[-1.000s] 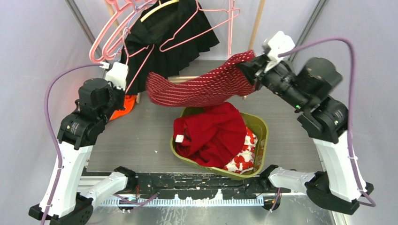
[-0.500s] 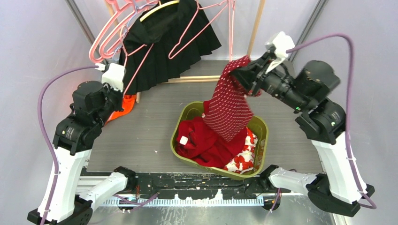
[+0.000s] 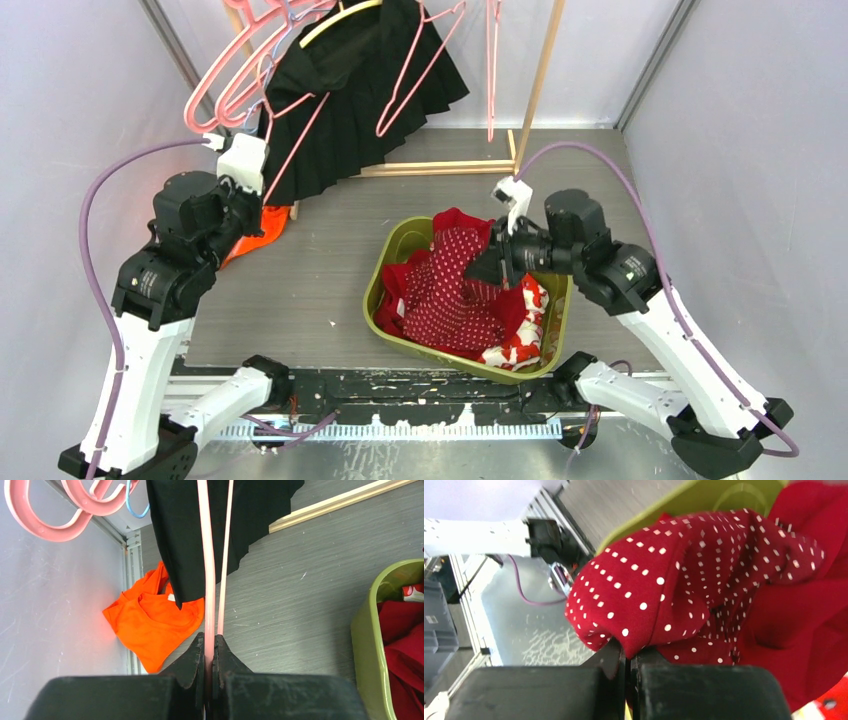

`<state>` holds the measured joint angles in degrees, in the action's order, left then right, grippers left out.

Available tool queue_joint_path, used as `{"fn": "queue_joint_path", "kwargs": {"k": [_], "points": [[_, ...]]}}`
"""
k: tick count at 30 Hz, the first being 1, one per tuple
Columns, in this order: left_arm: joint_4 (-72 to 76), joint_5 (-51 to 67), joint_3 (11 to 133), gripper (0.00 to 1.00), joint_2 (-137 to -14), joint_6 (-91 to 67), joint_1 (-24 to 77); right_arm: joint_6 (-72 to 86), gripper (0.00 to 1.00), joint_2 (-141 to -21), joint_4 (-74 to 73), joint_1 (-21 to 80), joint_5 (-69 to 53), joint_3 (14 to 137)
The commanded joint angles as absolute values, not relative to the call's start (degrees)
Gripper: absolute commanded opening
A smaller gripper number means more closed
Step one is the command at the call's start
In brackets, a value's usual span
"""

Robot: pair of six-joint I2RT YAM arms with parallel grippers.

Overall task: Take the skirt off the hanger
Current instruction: Place the skirt in the bin.

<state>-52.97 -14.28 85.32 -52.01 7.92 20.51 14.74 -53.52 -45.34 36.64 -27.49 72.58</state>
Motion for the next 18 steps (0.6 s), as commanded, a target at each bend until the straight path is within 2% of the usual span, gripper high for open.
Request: {"fn": "queue_joint_path", "kwargs": {"k": [1, 5, 9, 10, 12, 14, 15, 16, 17, 18], "points": [[-48.58, -13.13, 87.28, 0.0, -51.92, 6.95, 20.39, 18.51, 0.01, -50.45, -46.82, 36.88, -27.88, 65.78], [-48.9, -12.36, 87.97, 0.0, -52.12, 6.12, 20.39, 18.36, 0.01, -53.23, -46.57, 36.88, -19.45, 61.37], [-49.51, -10.23, 89.14, 0.0, -52.63, 6.41, 20.39, 16.58, 0.01, -56.36, -48.08, 36.83, -11.79, 62.08], [-49.71, -9.33, 89.65, 0.0, -52.98, 6.32, 20.45, 16.26, 0.08, -56.44, -49.09, 36.85, -9.76, 62.97], [-49.72, -7.15, 91.09, 0.0, -53.67, 5.88, 20.42, 14.02, 0.28, -55.18, -50.25, 36.89, -7.7, 65.28], [-49.08, -4.79, 92.25, 0.0, -54.53, 5.44, 20.41, 12.14, 0.27, -52.4, -50.12, 36.83, -6.02, 67.09], [-48.67, -3.89, 92.83, 0.0, -55.09, 5.27, 20.42, 11.88, 0.38, -50.81, -49.55, 36.85, -3.99, 67.48], [-48.31, -3.33, 93.46, 0.0, -55.72, 5.14, 20.39, 11.99, 0.58, -49.32, -49.16, 36.91, -1.96, 67.9], [-48.07, -2.8, 94.17, 0.0, -56.61, 5.1, 20.46, 11.97, 0.71, -48.04, -49.0, 36.84, -0.5, 68.34], [-48.03, -2.43, 95.15, 0.0, -57.31, 4.98, 20.53, 11.13, 0.72, -47.2, -49.36, 36.83, -0.07, 69.12]]}}
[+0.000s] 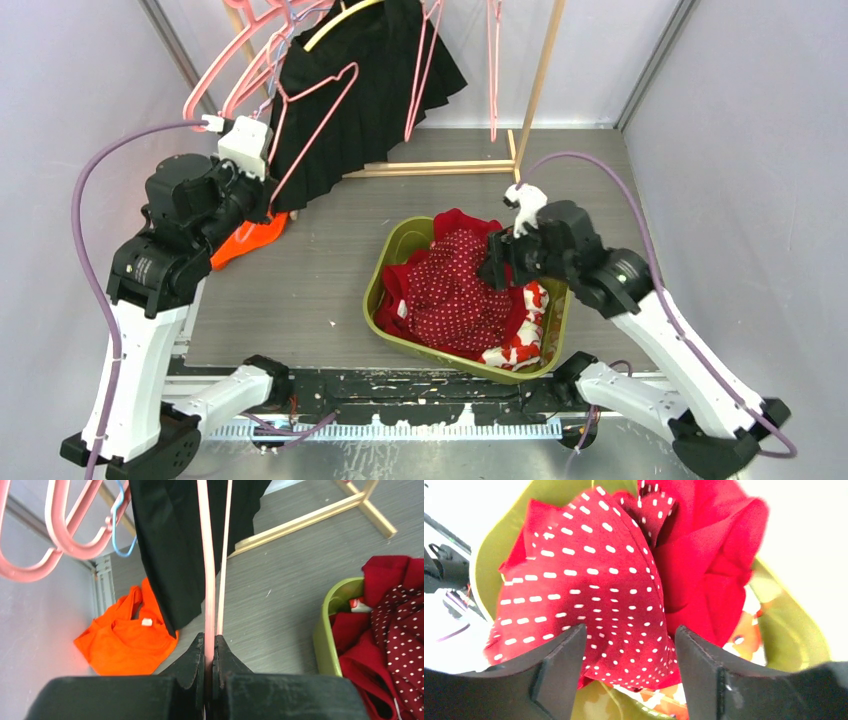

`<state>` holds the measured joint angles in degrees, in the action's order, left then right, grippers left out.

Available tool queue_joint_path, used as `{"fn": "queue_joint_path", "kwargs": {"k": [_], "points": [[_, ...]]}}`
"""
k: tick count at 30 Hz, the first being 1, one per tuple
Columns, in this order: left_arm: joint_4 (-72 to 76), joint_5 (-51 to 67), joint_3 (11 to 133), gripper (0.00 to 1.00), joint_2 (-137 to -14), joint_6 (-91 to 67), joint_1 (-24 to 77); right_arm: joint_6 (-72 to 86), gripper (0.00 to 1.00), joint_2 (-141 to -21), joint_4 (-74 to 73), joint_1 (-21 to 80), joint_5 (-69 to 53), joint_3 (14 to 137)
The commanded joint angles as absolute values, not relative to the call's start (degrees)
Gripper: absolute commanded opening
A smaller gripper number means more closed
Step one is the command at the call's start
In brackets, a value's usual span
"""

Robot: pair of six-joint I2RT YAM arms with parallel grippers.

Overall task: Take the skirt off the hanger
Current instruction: Place the skirt in the bin, then place the hanger at the clothesline.

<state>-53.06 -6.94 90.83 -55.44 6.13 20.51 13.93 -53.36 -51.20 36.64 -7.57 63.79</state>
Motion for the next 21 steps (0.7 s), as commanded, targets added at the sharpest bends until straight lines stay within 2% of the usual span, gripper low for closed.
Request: {"fn": "queue_joint_path", "kwargs": {"k": [1, 5, 9, 21], "points": [[-47.91, -2.07, 95.91, 0.0, -57.93, 4.88, 20.67, 10.4, 0.72, -46.69, -49.76, 36.78, 0.62, 70.12], [-46.34, -0.11, 97.83, 0.0, -60.48, 3.72, 21.04, 10.09, 0.77, -46.33, -48.04, 36.83, 7.14, 74.25], [-45.2, 0.88, 101.56, 0.0, -64.73, 2.27, 21.8, 9.64, 0.76, -48.06, -40.97, 36.87, 13.95, 77.32], [-50.85, -5.43, 124.39, 0.0, -86.94, 7.01, 26.32, 6.92, 0.76, -56.93, -28.62, 36.85, 12.72, 82.43]]}}
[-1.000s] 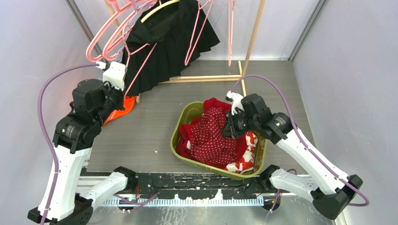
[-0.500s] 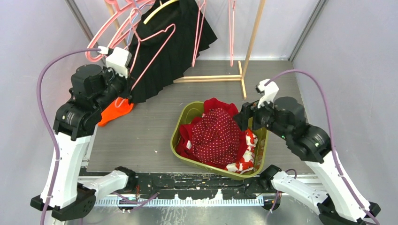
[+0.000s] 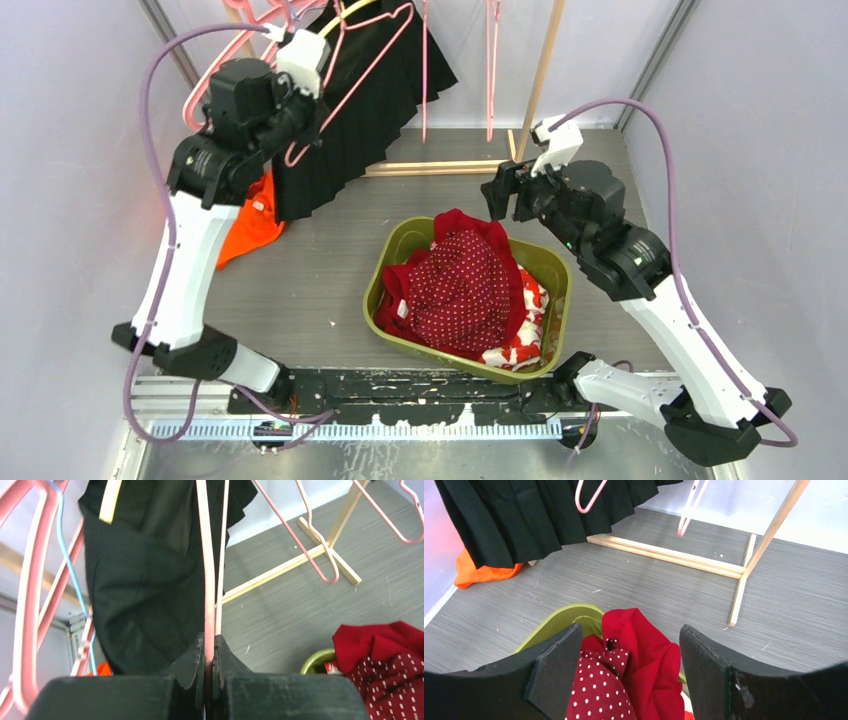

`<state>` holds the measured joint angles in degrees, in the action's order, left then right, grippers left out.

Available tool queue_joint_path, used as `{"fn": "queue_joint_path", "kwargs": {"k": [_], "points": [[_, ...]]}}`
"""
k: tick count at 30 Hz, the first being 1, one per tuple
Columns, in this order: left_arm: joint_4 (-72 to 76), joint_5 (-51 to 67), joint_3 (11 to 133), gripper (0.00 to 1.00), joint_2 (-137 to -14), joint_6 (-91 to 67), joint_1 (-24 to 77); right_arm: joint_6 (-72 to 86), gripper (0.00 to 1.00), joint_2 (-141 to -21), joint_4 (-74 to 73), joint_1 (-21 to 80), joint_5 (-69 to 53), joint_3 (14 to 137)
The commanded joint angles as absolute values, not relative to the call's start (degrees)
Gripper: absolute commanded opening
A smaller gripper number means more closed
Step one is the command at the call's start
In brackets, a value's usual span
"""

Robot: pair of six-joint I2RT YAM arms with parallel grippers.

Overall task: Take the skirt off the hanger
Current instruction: Place the hanger at the clothesline.

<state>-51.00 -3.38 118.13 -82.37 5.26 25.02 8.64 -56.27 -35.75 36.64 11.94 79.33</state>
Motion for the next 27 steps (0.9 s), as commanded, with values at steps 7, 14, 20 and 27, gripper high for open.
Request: {"fn": "queue_joint_path", "kwargs": {"k": [7, 14, 20, 27], "points": [[-48.2, -5.87, 125.98, 0.0, -93.88, 5.28, 26.89, 4.28, 0.76, -57.79, -27.58, 36.85, 13.01, 83.81], [-40.03, -7.01, 124.91, 0.0, -95.94, 3.96, 26.9, 3.09, 0.76, -57.89, -27.68, 36.83, 14.46, 84.02], [-40.26, -6.87, 125.81, 0.0, -96.14, 4.16, 26.92, 2.55, 0.77, -58.95, -27.28, 36.83, 14.5, 83.85], [-38.73, -9.26, 124.32, 0.0, -96.18, 6.01, 26.9, 2.63, 0.76, -60.05, -26.9, 36.86, 13.39, 83.9]]}}
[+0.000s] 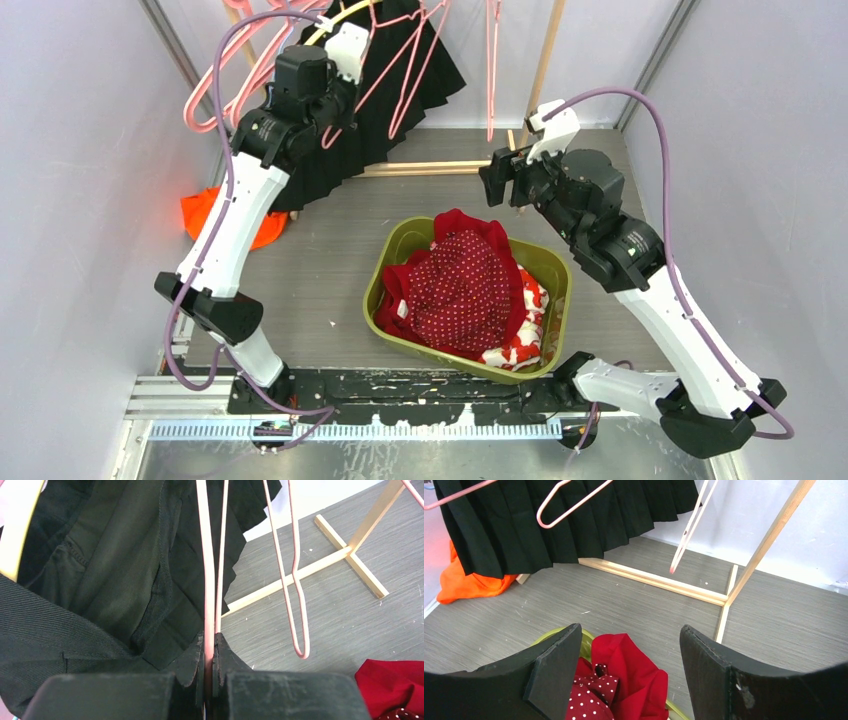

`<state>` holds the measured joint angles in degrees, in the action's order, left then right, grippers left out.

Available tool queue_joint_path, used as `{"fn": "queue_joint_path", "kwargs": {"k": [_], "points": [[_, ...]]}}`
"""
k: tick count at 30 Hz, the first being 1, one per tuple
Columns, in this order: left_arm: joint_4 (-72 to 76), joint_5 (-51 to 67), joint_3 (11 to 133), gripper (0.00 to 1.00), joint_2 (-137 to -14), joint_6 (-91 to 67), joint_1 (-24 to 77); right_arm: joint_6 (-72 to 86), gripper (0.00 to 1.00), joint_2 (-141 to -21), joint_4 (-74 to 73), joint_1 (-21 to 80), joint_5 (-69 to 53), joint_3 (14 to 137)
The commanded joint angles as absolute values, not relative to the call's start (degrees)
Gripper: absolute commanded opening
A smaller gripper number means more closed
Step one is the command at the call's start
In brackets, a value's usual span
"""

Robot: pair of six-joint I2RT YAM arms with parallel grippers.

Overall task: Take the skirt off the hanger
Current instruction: Place the hanger at the clothesline.

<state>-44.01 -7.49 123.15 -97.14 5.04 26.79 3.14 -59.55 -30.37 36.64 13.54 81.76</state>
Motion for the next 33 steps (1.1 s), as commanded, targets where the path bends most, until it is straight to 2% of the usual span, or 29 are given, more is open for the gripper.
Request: {"fn": "queue_joint_path", "kwargs": {"k": [1, 11, 20, 26, 33], "points": [[-38.43, -9.31, 124.88, 0.0, -96.7, 6.1, 26.94, 2.64, 0.76, -60.13, -26.9, 36.83, 13.24, 83.99], [-35.45, -8.45, 129.08, 0.0, -102.24, 5.99, 26.98, 2.36, 0.76, -60.25, -27.85, 36.84, 13.37, 85.19], [-24.89, -7.64, 120.56, 0.0, -100.78, 4.92, 27.18, 2.07, 0.76, -60.09, -28.92, 36.88, 13.73, 85.28], [-9.58, -9.61, 109.1, 0.0, -97.77, 5.32, 27.29, 1.42, 0.76, -61.2, -29.8, 36.85, 13.2, 86.61], [-6.04, -9.78, 109.47, 0.0, -101.27, 4.8, 27.25, 1.64, 0.76, -61.99, -30.67, 36.88, 13.27, 88.21]]}}
